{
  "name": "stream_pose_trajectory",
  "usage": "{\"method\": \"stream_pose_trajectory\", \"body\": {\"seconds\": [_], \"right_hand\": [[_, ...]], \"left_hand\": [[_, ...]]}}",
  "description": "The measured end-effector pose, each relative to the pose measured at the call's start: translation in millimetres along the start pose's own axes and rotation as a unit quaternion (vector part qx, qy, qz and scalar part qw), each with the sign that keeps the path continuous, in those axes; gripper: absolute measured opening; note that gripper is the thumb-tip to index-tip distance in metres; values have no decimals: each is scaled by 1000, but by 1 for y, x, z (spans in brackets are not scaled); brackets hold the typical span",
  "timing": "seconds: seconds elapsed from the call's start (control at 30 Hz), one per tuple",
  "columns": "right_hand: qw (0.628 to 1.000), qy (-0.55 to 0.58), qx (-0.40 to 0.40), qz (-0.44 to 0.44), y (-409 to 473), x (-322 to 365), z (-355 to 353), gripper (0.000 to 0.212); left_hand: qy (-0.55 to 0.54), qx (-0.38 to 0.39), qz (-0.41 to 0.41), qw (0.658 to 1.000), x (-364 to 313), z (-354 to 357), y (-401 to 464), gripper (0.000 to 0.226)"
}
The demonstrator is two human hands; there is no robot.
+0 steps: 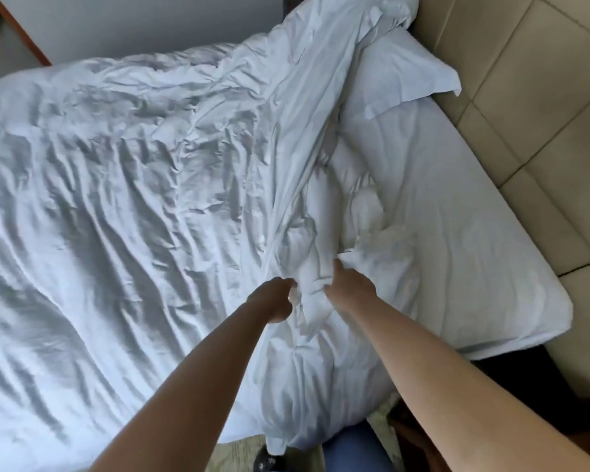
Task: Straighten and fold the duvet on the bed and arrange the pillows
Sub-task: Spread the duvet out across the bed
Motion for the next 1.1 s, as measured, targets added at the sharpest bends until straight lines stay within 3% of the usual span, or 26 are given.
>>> {"method": "stream_pose_trajectory", "body": {"seconds": [0.17, 0.3, 0.5, 0.57, 0.67, 0.77, 0.83, 0.93, 1.0, 1.1], "right_hand": [[998, 48, 13, 31, 63, -30, -19, 83], [995, 64, 27, 70, 104, -57, -29, 96], [975, 73, 126, 169, 124, -97, -38, 62], [967, 38, 148, 204, 118, -112, -36, 50], [975, 20, 91, 203, 111, -131, -34, 30], [987, 103, -2, 123, 95, -142, -41, 22], [986, 140, -45, 73, 75, -138, -51, 20], [983, 171, -72, -6, 40, -125, -57, 18], [970, 216, -99, -44, 18, -120, -56, 34], [931, 325, -141, -92, -13, -112, -57, 45]], "left_hand": [[-91, 19, -18, 996, -15, -16, 67, 53], [-134, 19, -29, 990, -37, -17, 114, 65], [-234, -59, -86, 967, -51, -11, 152, 99], [-233, -62, -92, 966, -56, -7, 158, 100], [-188, -71, -112, 973, -65, -3, 153, 90], [-126, -64, -156, 978, -79, 0, 141, 82], [-59, -102, -169, 978, -95, 1, 130, 78], [-11, -160, -67, 985, -126, 7, 114, 70], [-93, -92, 26, 991, -141, 17, 108, 64], [-263, 28, 113, 958, -158, 29, 84, 49]]}}
Point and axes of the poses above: each hand's wrist, its own y-axis towards the middle knuckle, its own z-axis out of the palm, x = y × z, the point moved 3 cm from there along y, towards the middle knuckle, and after that the axes turned 15 degrees about x, right-handed, at the moved point
